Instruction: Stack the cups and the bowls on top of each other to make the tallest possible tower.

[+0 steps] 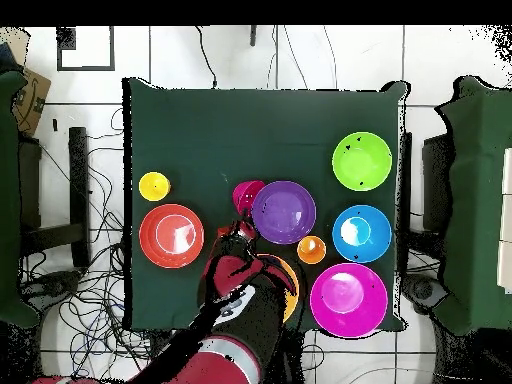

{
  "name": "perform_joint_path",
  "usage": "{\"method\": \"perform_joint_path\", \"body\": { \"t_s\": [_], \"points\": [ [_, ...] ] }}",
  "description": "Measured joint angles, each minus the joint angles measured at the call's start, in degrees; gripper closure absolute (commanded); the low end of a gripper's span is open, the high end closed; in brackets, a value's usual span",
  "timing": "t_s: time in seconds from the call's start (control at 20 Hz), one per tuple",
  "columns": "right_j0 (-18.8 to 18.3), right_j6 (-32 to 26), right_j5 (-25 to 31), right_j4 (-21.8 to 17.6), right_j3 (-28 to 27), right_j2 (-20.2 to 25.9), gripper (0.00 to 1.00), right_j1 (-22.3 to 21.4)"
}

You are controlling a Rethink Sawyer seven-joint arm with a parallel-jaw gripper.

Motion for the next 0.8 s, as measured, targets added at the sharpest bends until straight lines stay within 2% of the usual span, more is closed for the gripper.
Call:
{"method": "perform_joint_path", "body": {
  "t_s": [0.2,0.8],
  "points": [
    [-1.8,0.6,-0.8,0.0,0.0,1.5,0.00,-0.1],
    [-1.9,0.7,-1.2,0.0,-0.2,1.6,0.00,0.0]
  ]
}}
